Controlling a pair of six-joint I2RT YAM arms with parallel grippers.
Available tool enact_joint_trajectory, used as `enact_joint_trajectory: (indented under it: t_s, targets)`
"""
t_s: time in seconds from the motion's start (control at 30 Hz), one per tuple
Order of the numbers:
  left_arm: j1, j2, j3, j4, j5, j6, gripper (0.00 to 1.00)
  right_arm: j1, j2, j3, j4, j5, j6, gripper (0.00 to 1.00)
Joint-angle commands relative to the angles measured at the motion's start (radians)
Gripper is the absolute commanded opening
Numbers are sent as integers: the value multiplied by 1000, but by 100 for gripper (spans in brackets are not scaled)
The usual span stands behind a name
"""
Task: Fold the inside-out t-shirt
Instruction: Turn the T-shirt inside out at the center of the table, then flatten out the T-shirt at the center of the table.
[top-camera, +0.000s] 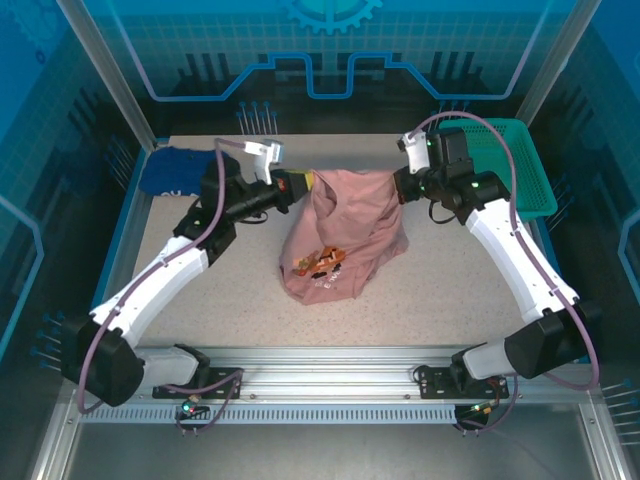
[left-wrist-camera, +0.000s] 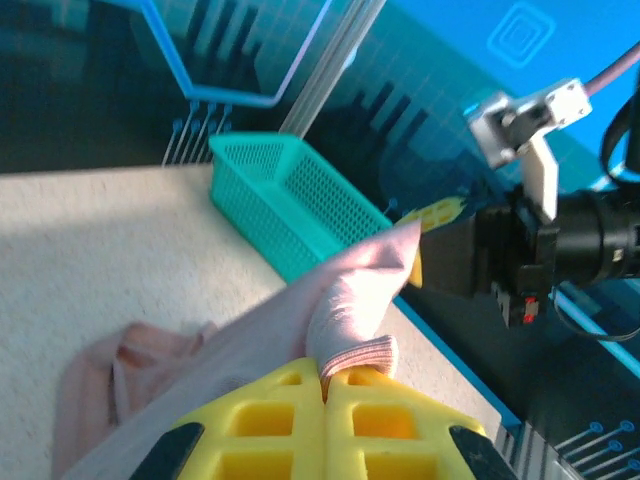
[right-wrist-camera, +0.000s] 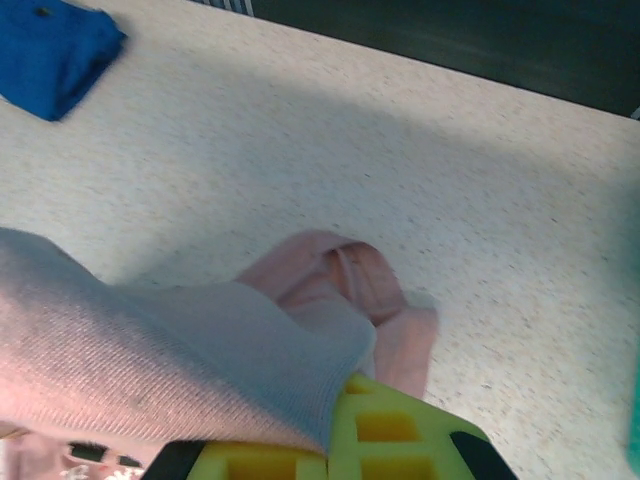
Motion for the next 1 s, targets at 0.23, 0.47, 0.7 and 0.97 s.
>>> enact_joint_trajectory:
  t_s: [0.23,0.47,0.7,0.97]
  targets:
    - [2,6,23,-190,-370,30,0,-40,-60,13,3,-226,-44,0]
    - [63,46,28,-361,-676,133,0,57,-64,-44,98,-598,17,0]
    - [63,8,-107,-393,-696,88,39,160,26,-172,241,-609,168,0]
    - [53,-255,-378,-303,-290,-107,61,179,68,-227,290,-589,197,0]
